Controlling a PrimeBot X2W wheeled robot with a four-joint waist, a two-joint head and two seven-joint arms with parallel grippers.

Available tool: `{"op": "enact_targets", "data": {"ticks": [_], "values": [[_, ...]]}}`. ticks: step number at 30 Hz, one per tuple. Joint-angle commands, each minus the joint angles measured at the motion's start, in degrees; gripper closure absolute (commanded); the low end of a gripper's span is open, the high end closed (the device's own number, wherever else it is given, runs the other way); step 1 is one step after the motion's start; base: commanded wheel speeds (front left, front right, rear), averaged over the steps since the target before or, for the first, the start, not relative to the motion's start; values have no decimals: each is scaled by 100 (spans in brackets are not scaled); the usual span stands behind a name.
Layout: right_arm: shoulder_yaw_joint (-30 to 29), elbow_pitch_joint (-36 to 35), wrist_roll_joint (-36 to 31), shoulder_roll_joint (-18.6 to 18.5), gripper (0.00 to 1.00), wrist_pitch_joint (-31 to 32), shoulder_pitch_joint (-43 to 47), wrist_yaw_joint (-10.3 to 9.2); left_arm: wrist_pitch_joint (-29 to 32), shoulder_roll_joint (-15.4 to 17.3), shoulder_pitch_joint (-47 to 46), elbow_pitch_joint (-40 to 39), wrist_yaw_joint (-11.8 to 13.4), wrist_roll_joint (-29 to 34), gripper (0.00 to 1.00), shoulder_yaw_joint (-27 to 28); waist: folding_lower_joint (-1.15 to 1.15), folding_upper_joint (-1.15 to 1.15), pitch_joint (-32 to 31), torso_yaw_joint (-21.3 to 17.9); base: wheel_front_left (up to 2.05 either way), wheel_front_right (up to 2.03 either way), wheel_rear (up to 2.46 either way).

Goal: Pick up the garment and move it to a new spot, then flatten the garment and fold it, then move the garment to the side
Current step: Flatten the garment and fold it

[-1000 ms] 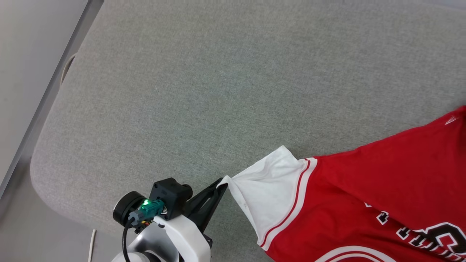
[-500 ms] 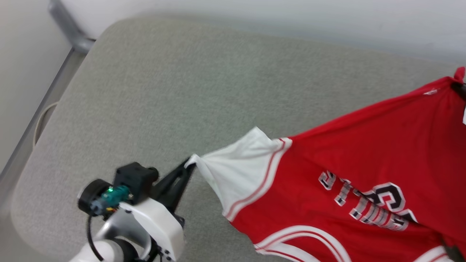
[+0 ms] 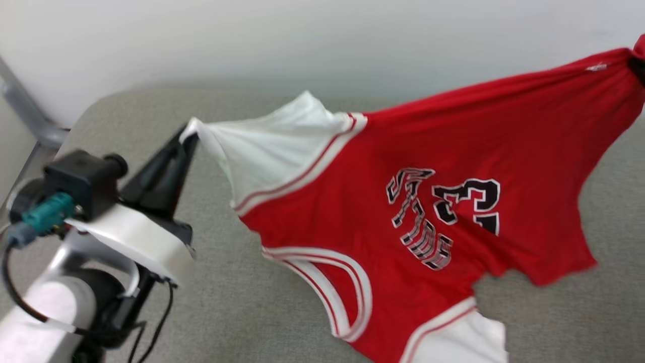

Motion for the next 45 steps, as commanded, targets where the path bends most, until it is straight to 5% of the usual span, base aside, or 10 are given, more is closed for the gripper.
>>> {"op": "enact_targets", "data": {"ticks": [1,27,37,45], "values": [[-75,-162,50,34,100,-70,-35,-6,18,85,-202,-52,50,26,100,142,0,0,-144,-168,0,0,0],[-976,-1516,-168,867,100,-364,-347,-8,-144,273,-3001,656,-266,512,100,797,0,0,19,-531,0,0,0],[-1012,-1429,-483,909,100,-627,-1357,-9,-155,530,-4598,1660,-945,852,100,653,0,0,1122,-618,0,0,0],[-854,-712,-998,721,100,-1165,-2700,-10,-386,413,-6173,2815,-1505,1253,100,405,0,0,2221,-631,0,0,0]]}}
